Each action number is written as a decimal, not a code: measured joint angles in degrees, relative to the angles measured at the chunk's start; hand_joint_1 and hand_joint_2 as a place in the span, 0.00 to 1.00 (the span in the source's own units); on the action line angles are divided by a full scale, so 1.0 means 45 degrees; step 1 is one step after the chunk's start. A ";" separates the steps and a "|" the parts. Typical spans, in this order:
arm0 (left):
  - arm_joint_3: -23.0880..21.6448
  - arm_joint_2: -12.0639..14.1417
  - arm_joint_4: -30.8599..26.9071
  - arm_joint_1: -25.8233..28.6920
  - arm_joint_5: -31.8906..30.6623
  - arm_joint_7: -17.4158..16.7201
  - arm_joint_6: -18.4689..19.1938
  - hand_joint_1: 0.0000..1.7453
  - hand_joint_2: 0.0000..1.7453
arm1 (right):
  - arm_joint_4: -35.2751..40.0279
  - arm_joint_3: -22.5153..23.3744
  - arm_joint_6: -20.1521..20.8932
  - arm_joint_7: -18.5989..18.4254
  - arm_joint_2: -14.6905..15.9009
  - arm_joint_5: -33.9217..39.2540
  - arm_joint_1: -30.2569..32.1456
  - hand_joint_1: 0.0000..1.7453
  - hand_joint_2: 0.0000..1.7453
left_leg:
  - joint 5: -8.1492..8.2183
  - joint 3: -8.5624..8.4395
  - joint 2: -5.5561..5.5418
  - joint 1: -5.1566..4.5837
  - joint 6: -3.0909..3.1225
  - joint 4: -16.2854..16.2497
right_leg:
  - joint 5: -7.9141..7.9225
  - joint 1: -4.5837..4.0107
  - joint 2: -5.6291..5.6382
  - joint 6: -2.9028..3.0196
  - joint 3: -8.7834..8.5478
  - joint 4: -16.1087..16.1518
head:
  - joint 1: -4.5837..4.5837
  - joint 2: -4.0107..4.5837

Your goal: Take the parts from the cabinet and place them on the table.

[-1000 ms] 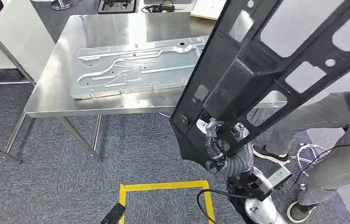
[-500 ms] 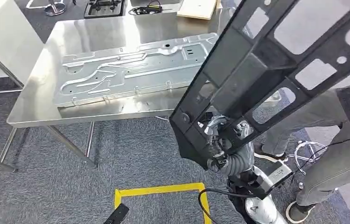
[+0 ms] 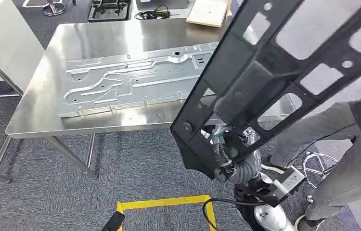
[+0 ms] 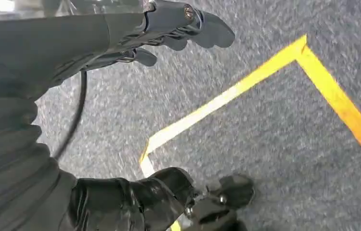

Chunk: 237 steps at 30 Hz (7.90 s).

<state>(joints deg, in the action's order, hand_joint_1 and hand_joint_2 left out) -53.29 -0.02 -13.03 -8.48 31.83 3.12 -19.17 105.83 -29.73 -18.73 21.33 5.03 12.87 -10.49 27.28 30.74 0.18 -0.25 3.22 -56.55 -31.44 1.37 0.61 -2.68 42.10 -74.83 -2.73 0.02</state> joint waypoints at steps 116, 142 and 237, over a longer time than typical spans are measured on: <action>0.0889 -0.0136 0.0049 0.0115 0.0689 -0.0058 -0.0330 0.00 1.00 | 0.0135 -0.0856 0.4047 -0.7829 0.3249 -1.6009 -0.5067 1.00 1.00 | -0.0558 0.0841 -0.0127 -0.0058 -0.0199 -0.0099 | 0.1251 -0.0091 -0.0117 0.0337 -0.1617 0.3439 | 0.0083 0.0000; 0.0476 -0.0321 0.0049 -0.0668 0.0233 0.0020 0.0311 0.00 1.00 | -1.0395 -0.5372 0.3469 -0.6052 0.0238 -1.6587 -0.7971 1.00 1.00 | -0.0669 0.1248 -0.0177 0.0138 -0.0739 -0.0534 | 0.1327 -0.0059 0.0015 0.0680 -0.1529 0.3405 | 0.0049 0.0000; -0.0068 -0.0121 0.0049 -0.0353 -0.0311 -0.0529 0.0743 0.00 0.00 | -0.7140 -0.5042 0.6247 -0.9199 0.2973 -1.8350 -0.7999 0.00 0.00 | -0.0456 0.0843 -0.0054 -0.0033 -0.0235 -0.0263 | 0.1351 -0.0182 -0.0010 0.0488 -0.1599 0.3404 | -0.0063 0.0000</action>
<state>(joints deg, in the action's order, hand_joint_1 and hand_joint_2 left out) -53.59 -0.57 -12.81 -10.08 30.43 0.74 -15.82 73.70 -52.41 9.38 -20.06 18.40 -69.70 -46.48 25.23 34.54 -0.07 -0.40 2.16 -57.73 -25.36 0.55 0.57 -0.48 34.90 -59.51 -3.02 0.02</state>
